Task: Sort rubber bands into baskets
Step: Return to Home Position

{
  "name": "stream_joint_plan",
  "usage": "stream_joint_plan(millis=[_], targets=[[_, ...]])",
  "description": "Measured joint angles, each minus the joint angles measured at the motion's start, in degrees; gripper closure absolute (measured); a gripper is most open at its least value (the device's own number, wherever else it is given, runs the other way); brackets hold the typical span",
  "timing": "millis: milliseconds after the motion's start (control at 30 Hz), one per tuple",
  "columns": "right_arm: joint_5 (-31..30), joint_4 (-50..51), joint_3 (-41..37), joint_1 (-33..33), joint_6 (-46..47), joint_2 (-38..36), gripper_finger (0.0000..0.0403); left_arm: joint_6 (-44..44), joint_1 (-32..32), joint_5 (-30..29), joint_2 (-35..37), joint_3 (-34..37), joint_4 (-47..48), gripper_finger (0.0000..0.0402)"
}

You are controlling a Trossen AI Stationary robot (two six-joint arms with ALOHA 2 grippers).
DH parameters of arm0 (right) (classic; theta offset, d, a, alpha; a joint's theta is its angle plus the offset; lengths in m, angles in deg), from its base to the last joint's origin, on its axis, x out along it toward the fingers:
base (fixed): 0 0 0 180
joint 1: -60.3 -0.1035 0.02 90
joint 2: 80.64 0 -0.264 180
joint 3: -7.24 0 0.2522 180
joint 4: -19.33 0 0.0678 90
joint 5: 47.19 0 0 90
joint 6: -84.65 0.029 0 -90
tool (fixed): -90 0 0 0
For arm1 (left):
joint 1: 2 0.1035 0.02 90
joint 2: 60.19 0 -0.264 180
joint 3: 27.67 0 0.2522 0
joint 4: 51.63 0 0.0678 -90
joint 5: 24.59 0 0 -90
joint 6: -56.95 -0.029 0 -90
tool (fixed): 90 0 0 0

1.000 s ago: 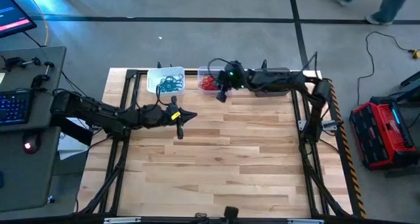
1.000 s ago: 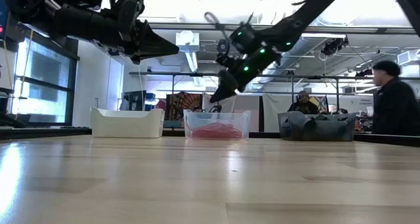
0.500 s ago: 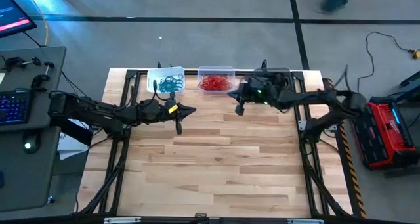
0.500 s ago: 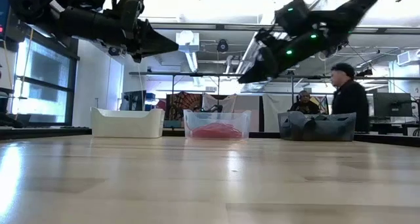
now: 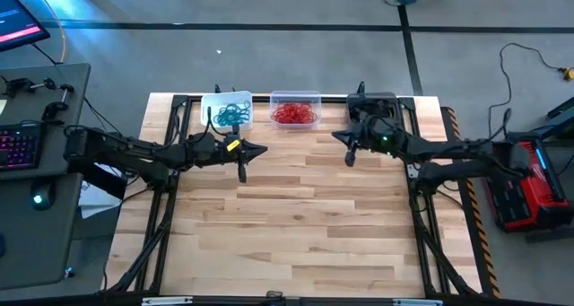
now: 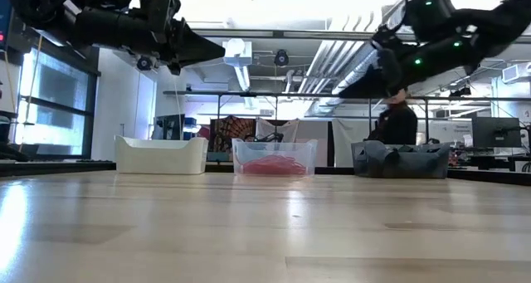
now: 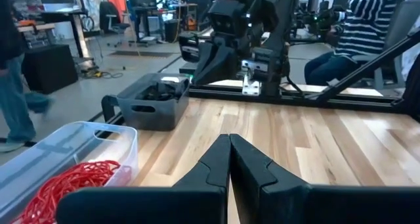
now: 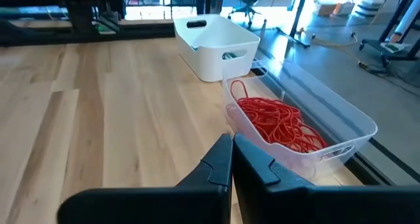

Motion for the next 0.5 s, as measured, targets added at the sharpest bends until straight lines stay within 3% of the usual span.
stream_joint_plan(millis=[333, 500], targets=[[-0.08, -0.42, -9.13, -0.18, 1.08, -12.92, 0.0403, -0.38, 0.19, 0.21, 0.01, 0.00, -1.01, 0.0401], [-0.09, -0.55, -14.14, -0.18, 2.36, -20.96, 0.0403, -0.58, 1.48, 3.37, 0.01, 0.00, -2.26, 0.0402]])
